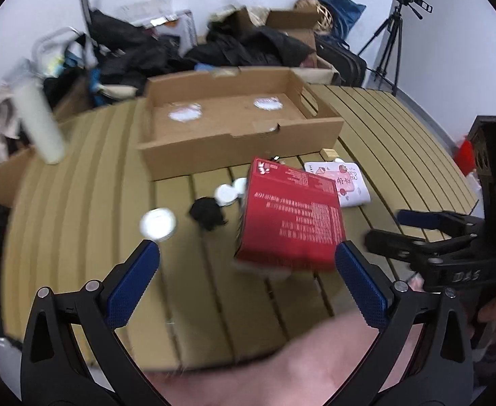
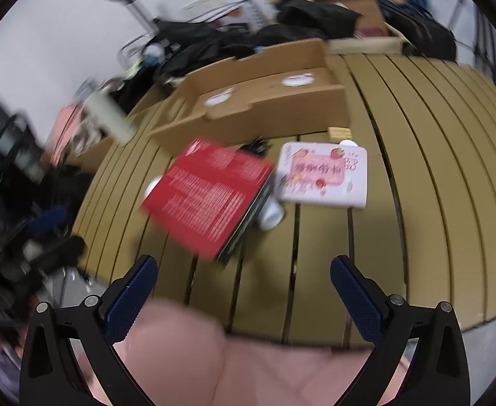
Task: Organize objects
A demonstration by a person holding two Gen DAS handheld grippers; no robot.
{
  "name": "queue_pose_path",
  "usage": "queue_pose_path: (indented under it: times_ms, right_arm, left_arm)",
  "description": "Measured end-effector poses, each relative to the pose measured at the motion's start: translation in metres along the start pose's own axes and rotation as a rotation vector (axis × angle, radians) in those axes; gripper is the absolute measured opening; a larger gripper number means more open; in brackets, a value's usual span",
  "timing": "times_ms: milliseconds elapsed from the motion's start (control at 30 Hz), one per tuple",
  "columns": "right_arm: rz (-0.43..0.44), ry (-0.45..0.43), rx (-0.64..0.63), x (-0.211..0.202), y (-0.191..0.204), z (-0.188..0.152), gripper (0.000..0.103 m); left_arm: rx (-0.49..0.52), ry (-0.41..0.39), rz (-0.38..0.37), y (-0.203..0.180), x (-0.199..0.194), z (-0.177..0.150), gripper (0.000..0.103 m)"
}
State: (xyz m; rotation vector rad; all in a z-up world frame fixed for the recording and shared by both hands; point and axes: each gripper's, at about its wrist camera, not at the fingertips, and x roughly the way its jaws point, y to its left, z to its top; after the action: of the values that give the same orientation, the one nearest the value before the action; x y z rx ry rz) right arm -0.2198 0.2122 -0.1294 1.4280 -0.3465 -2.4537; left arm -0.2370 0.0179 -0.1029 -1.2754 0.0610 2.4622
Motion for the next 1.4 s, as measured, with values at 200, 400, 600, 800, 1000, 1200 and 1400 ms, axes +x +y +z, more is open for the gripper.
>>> queue_pose_path:
  times_ms: [200,400,600,800,1000,1200,1400]
  right_arm:
    - [0.157,0.054,0.075,0.048,-0.004,0.022,0.047]
    - [0.154,0.018,0.045,0.036,0.003,0.038,0.042]
    - [0.145,-0.065,-0.064,0.015,0.027,0.113,0.042]
    - [0.118,-0.054,-0.174,0.062,0.058,0.210,0.042]
    - [0.118,0.080,-0.143,0.173,0.063,0.260,0.042]
    - [0.071,0.151,-0.077,0.234,0.058,0.261,0.043]
    - [0.035,0.058,-0.136,0.155,0.047,0.256,0.087]
  left_arm:
    - [-0.104,0.068,-0.161,0.017,0.046,0.002,0.045]
    - [-0.164,0.013,-0.201,0.019,0.024,0.014,0.041]
    - [-0.179,-0.049,-0.194,0.041,0.021,0.081,0.041]
    - [-0.232,-0.002,-0.168,0.098,0.067,0.157,0.041]
    - [-0.190,0.080,0.055,0.136,0.141,0.186,0.041]
    - [-0.154,0.071,0.070,0.134,0.156,0.178,0.054]
    - [-0.152,-0.026,0.121,0.118,0.067,0.174,0.073]
